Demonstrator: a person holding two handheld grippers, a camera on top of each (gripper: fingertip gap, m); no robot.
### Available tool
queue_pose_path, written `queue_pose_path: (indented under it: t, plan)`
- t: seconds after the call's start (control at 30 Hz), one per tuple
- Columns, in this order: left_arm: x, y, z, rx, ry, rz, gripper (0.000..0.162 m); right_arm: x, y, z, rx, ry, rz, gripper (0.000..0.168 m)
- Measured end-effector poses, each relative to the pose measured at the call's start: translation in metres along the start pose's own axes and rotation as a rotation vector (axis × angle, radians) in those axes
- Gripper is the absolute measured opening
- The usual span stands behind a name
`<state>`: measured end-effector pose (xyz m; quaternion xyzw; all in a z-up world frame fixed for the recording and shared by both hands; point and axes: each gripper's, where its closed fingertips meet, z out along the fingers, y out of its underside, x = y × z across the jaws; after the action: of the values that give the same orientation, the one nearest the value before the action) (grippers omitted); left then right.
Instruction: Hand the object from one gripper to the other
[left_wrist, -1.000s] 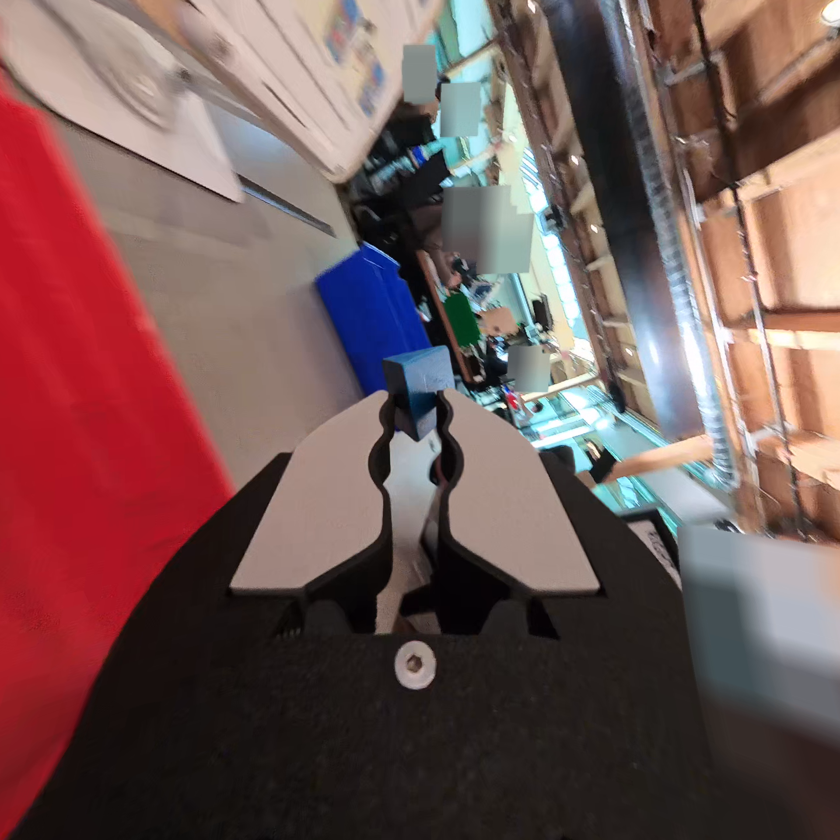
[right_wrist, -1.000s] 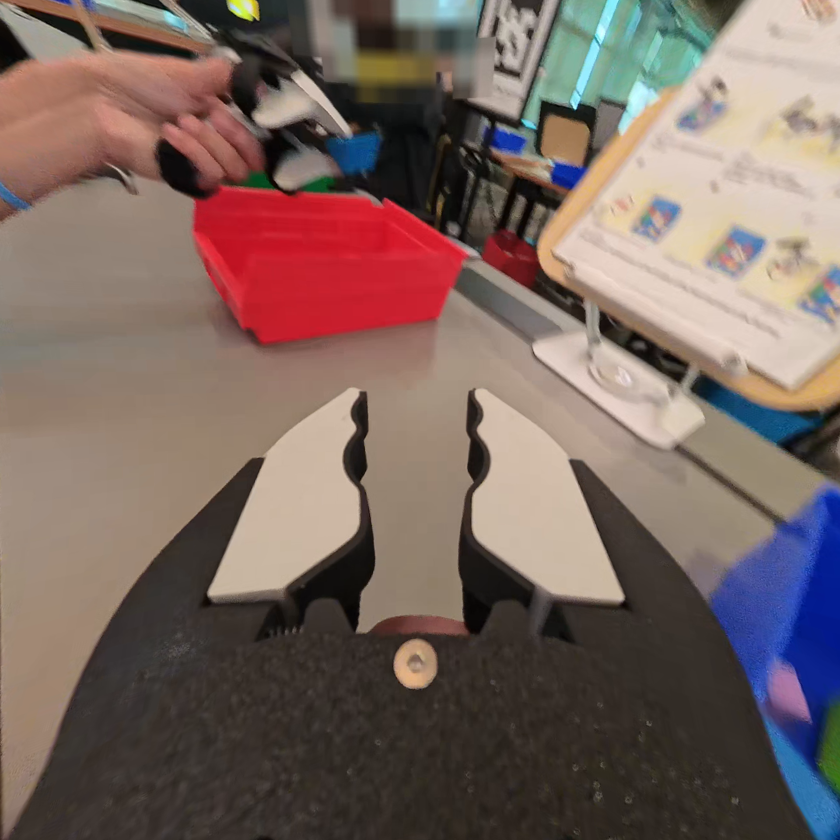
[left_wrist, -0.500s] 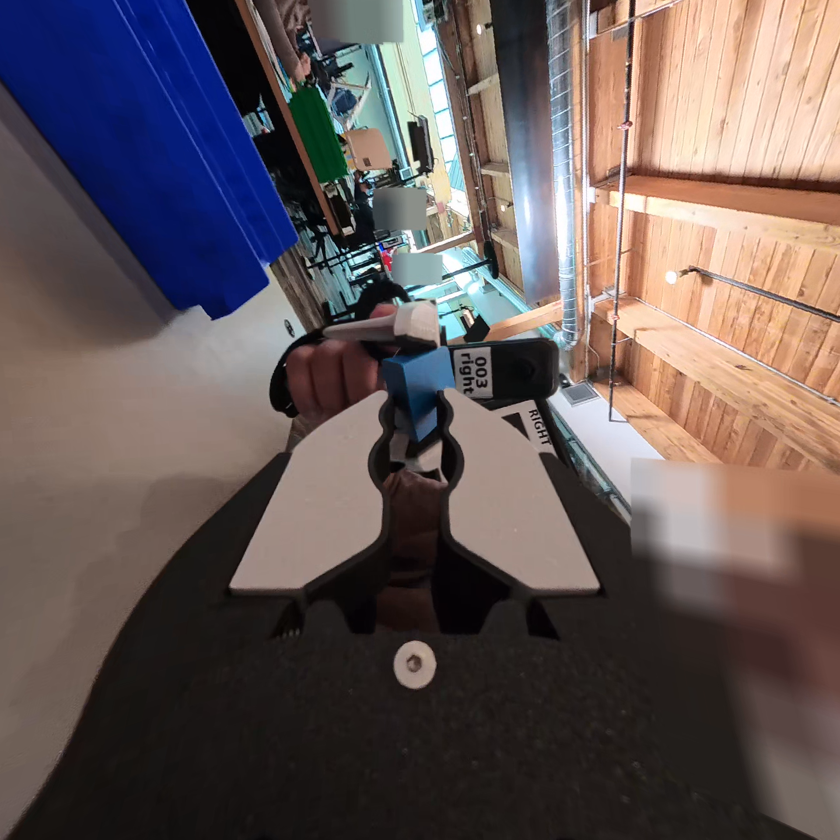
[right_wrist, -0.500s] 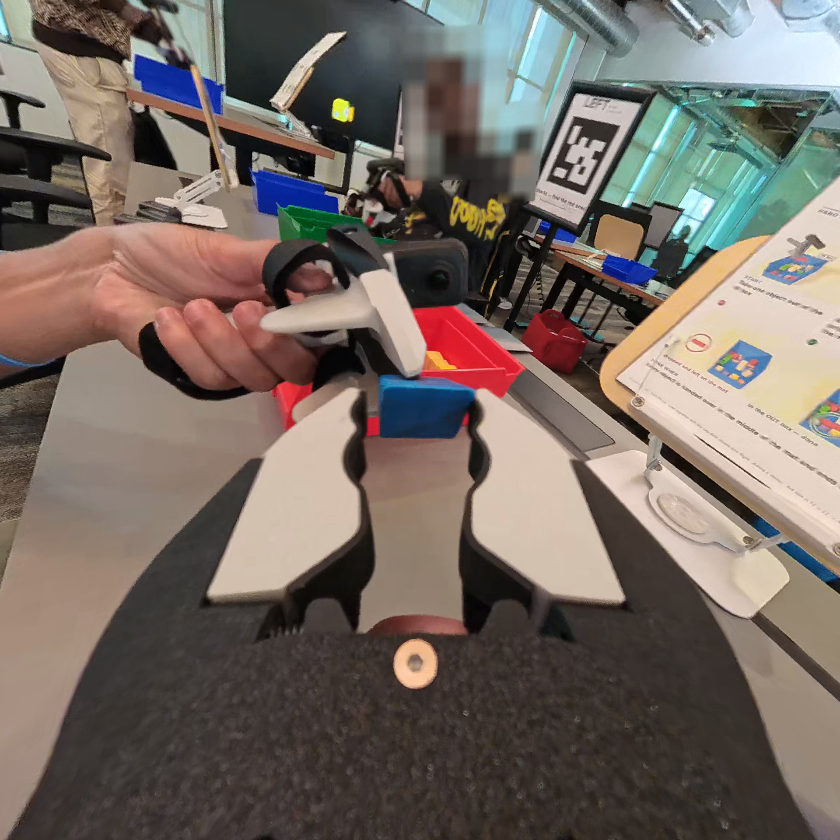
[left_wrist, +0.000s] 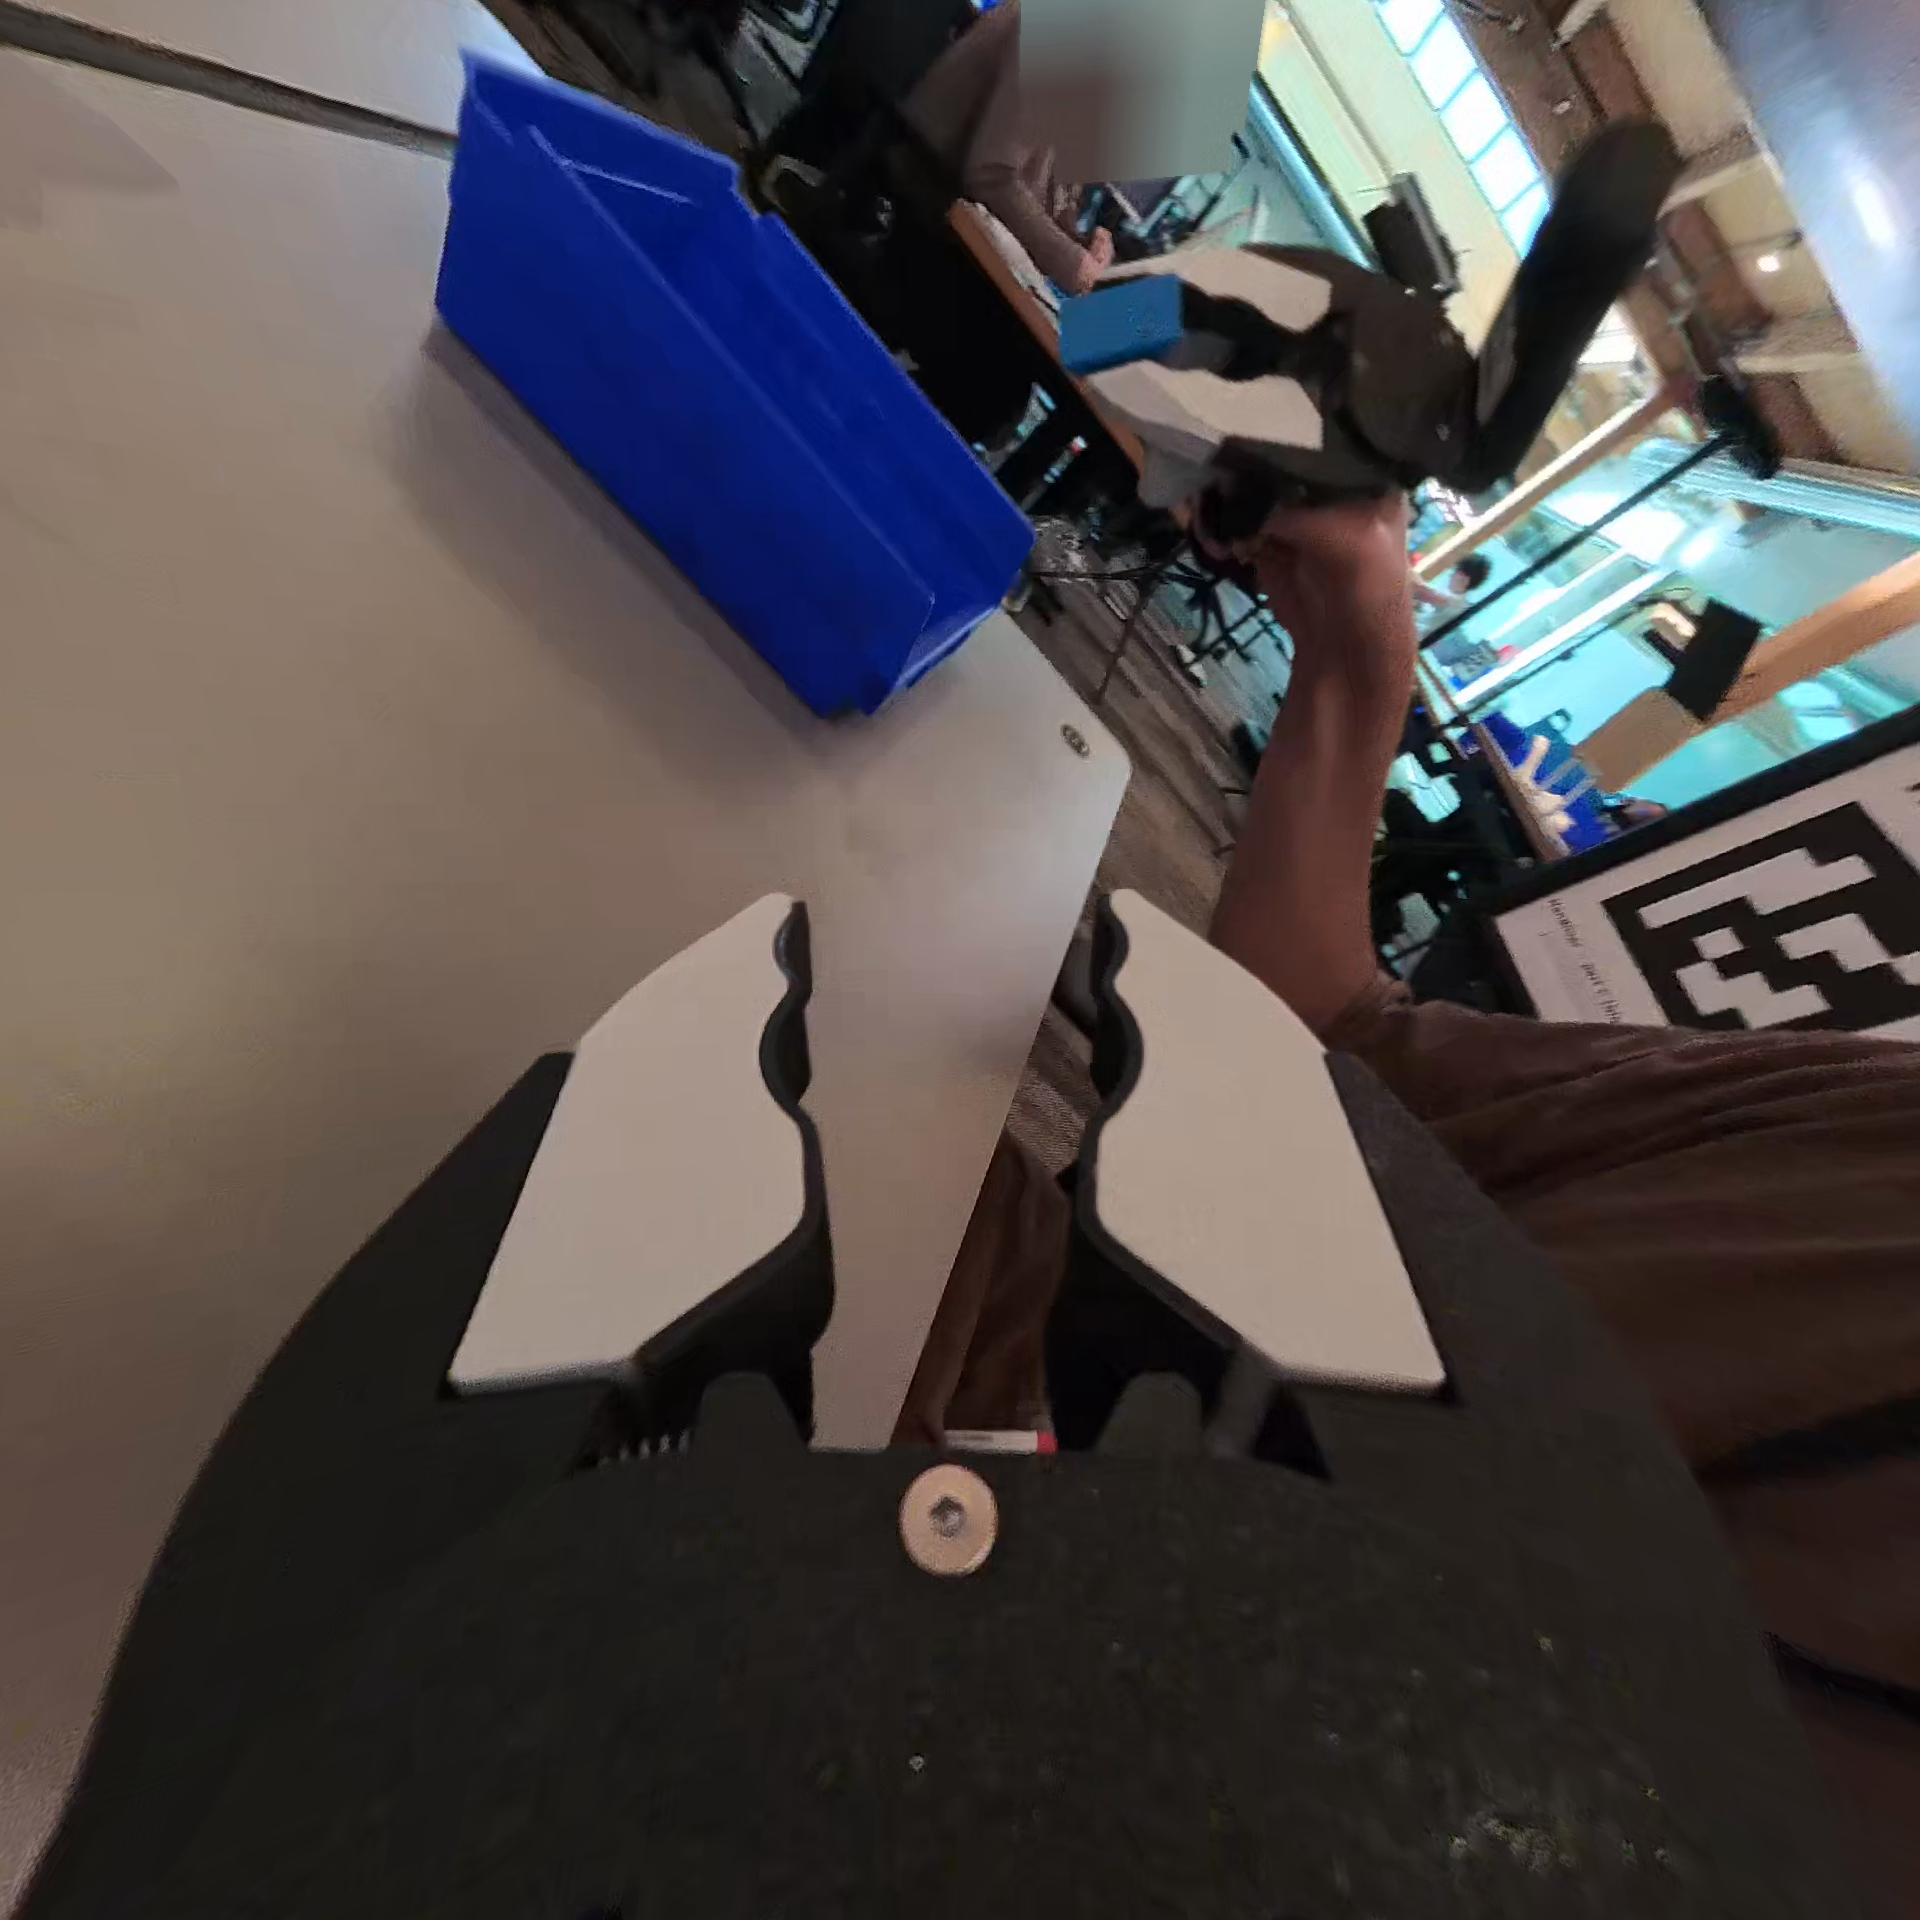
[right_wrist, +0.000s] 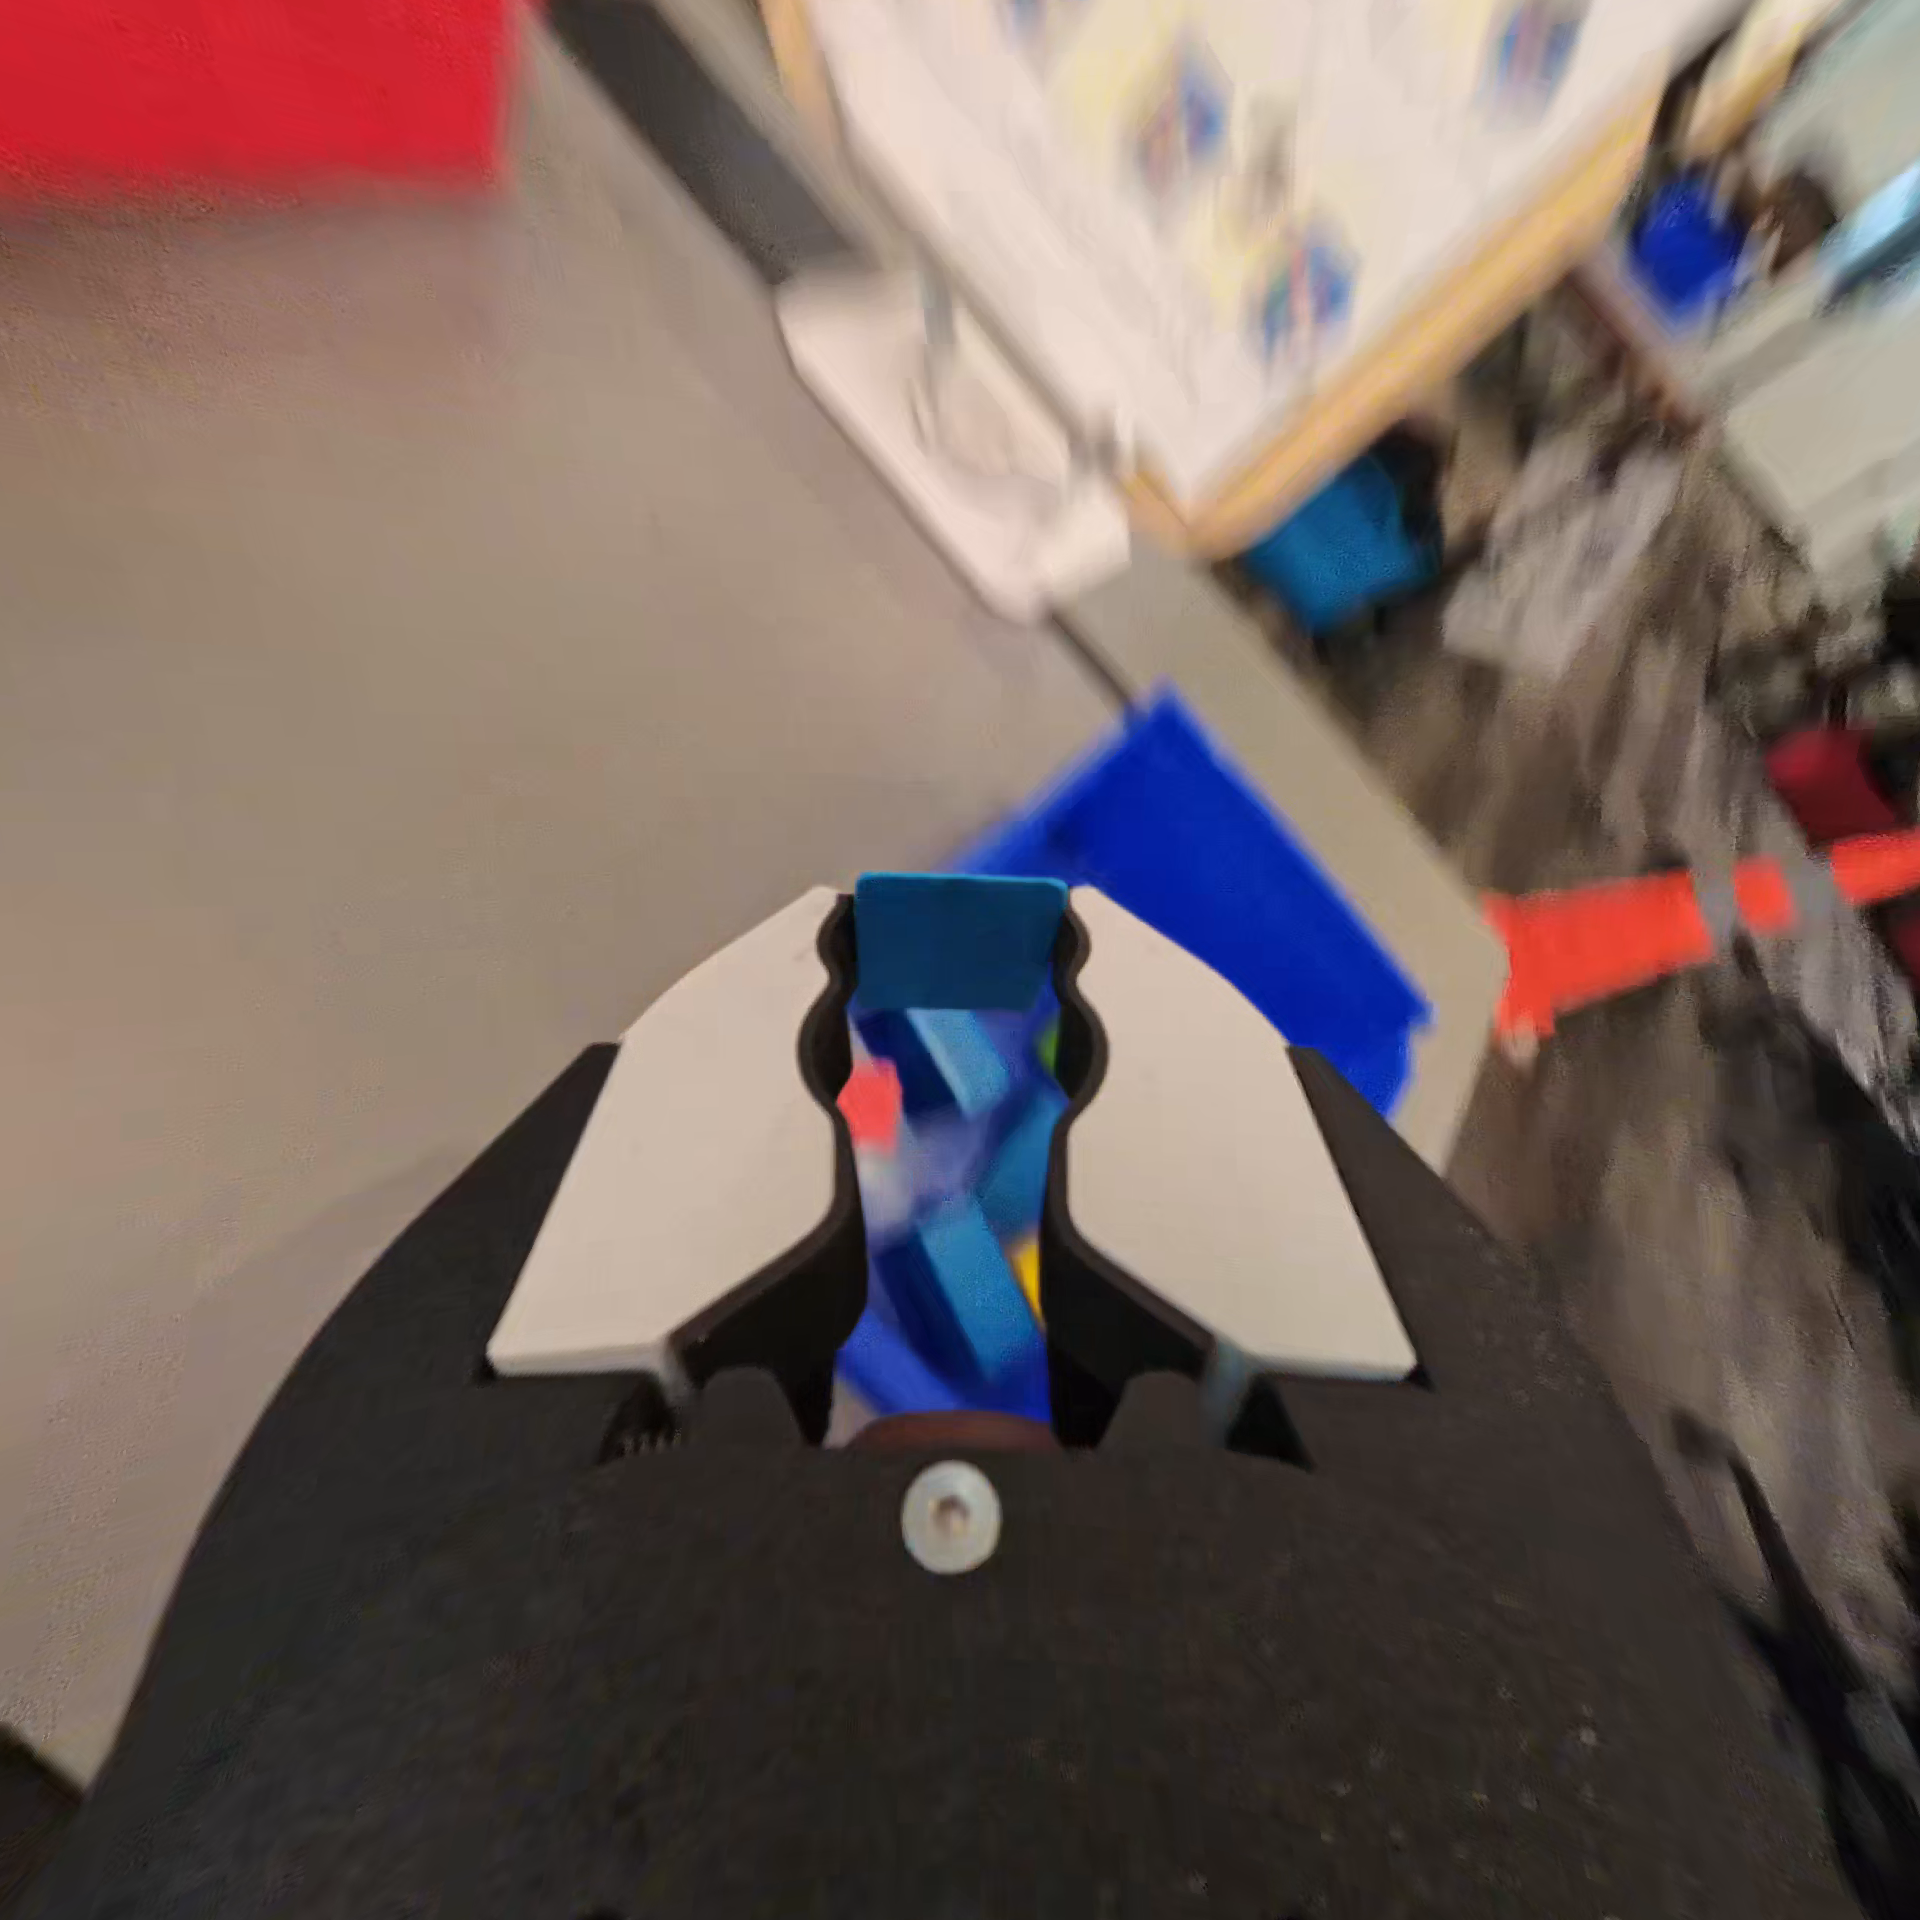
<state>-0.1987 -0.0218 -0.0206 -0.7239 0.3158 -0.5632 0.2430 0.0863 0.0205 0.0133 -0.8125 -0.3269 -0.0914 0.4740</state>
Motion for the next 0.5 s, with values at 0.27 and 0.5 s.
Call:
queue_pose_path:
  t: [0.27,0.5]
  plan:
    - [-0.027,0.092,0.009,0.062,-0.109,-0.006,0.047,-0.005,0.145,0.075,-0.464,-0.2,0.203,0.036]
    - [-0.033,0.099,0.014,0.02,-0.099,0.051,0.045,-0.021,0.166,0.093,-0.541,-0.274,0.186,0.036]
